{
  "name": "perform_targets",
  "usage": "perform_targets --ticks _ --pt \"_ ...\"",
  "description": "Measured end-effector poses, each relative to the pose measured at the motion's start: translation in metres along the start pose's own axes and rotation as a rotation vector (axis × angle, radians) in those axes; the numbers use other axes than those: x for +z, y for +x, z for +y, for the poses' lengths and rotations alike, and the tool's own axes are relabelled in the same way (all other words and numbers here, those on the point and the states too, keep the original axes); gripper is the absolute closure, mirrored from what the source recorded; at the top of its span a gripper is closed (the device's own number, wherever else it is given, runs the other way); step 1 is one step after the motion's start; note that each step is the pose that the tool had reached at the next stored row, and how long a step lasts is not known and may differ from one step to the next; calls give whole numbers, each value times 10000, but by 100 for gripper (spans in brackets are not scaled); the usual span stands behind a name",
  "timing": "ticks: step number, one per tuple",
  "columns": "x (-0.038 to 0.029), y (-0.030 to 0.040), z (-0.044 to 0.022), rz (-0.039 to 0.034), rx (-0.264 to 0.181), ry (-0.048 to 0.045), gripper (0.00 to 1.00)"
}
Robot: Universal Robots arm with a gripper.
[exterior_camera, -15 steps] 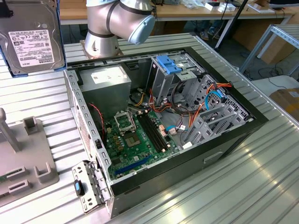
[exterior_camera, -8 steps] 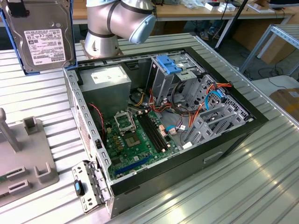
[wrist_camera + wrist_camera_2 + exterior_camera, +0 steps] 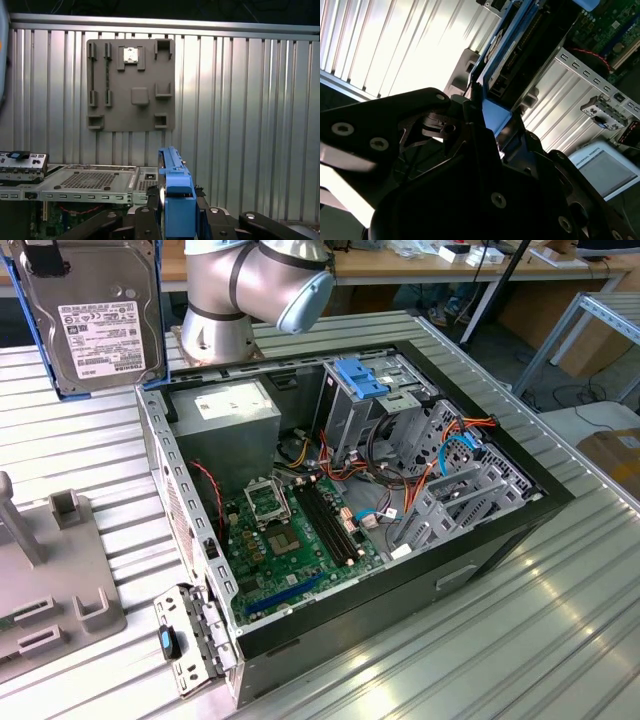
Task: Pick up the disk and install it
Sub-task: 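Pick up the disk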
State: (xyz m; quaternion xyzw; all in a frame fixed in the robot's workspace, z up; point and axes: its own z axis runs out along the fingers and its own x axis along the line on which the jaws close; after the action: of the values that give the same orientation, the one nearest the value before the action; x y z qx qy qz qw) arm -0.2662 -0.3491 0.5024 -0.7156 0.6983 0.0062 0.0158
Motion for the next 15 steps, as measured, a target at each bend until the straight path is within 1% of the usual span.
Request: perform_targets --ticks 3,4,14,15 --pt "1 1 -52 0 0 0 63" --pt "1 2 -83 0 0 0 63" --pt "3 6 -230 0 0 0 63" --pt "3 6 -256 1 0 0 63"
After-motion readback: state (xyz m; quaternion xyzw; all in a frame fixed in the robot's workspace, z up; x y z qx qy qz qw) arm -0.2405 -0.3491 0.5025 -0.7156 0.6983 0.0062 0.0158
